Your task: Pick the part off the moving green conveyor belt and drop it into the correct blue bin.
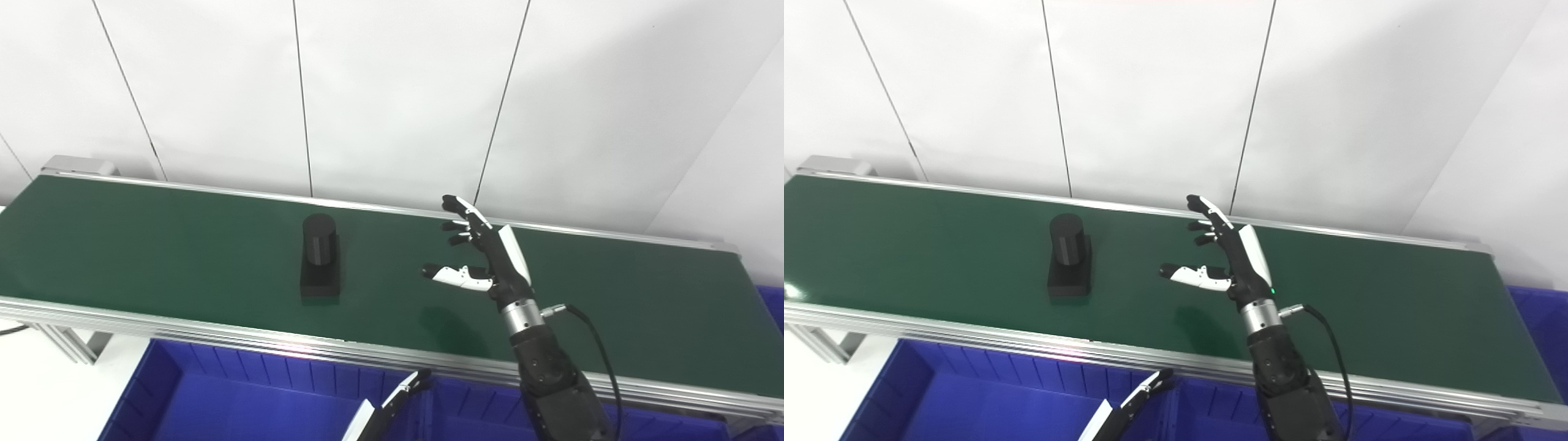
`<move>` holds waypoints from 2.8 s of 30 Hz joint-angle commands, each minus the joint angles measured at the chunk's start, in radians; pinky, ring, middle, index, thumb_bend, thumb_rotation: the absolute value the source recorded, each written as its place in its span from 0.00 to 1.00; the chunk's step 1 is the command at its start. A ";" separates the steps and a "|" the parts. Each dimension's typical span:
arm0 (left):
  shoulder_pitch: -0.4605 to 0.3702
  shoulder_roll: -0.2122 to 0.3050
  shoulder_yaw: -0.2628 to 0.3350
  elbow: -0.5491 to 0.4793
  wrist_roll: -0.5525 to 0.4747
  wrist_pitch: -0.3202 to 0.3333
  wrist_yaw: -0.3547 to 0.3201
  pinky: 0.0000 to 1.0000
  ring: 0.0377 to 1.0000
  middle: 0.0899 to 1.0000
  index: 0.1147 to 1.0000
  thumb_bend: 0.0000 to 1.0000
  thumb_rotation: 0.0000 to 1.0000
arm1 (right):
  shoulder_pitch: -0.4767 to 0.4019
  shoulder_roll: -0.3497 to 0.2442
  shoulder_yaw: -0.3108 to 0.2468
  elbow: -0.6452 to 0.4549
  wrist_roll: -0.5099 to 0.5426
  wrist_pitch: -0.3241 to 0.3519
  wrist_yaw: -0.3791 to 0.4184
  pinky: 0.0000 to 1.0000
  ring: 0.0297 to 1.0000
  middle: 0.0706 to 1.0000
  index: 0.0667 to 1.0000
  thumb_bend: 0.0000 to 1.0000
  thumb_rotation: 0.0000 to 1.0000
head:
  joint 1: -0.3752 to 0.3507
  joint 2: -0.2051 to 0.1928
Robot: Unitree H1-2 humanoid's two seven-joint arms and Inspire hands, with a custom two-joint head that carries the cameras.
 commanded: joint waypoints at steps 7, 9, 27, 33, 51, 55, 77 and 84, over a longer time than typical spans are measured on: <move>0.005 -0.017 -0.004 -0.042 0.014 -0.034 0.015 0.93 0.91 0.89 0.92 0.90 0.95 | -0.066 0.016 -0.027 0.008 0.023 -0.018 -0.042 0.64 0.74 0.86 0.88 0.91 0.50 | 0.021 -0.002; 0.009 -0.016 -0.002 -0.050 0.010 -0.034 0.010 0.92 0.91 0.89 0.92 0.89 0.95 | -0.064 0.023 -0.042 0.011 0.031 -0.014 -0.058 0.64 0.74 0.86 0.88 0.90 0.50 | 0.011 -0.001; 0.019 -0.018 -0.001 -0.052 -0.001 -0.034 -0.004 0.91 0.90 0.88 0.92 0.90 0.94 | -0.059 0.027 -0.053 0.061 -0.013 -0.017 -0.176 0.67 0.78 0.92 0.91 0.87 0.44 | -0.001 -0.025; 0.009 -0.020 -0.011 -0.042 0.015 -0.034 0.018 0.92 0.90 0.87 0.92 0.89 0.94 | -0.060 0.029 -0.055 0.077 -0.038 -0.014 -0.230 0.68 0.75 0.94 0.94 0.88 0.43 | 0.005 -0.018; -0.001 -0.023 -0.024 -0.032 0.016 -0.034 0.010 0.93 0.90 0.88 0.89 0.90 0.92 | -0.083 -0.023 -0.020 0.155 -0.049 -0.016 -0.208 0.65 0.75 0.88 0.88 0.84 0.41 | -0.003 -0.018; -0.001 -0.025 -0.027 -0.035 0.011 -0.034 0.009 0.95 0.90 0.88 0.90 0.90 0.91 | -0.094 -0.031 -0.023 0.177 -0.058 -0.006 -0.225 0.63 0.72 0.85 0.86 0.84 0.37 | -0.002 -0.015; 0.003 -0.038 -0.019 -0.028 0.004 -0.034 0.004 0.95 0.88 0.85 0.91 0.92 0.91 | -0.133 -0.077 0.010 0.218 -0.086 0.035 -0.185 0.80 0.88 0.89 0.87 0.96 0.54 | 0.003 -0.033; 0.004 -0.039 -0.022 -0.033 0.006 -0.034 0.006 0.95 0.87 0.85 0.91 0.92 0.91 | -0.135 -0.080 0.025 0.218 -0.101 0.039 -0.186 0.97 0.89 0.86 0.87 0.94 0.56 | 0.009 -0.033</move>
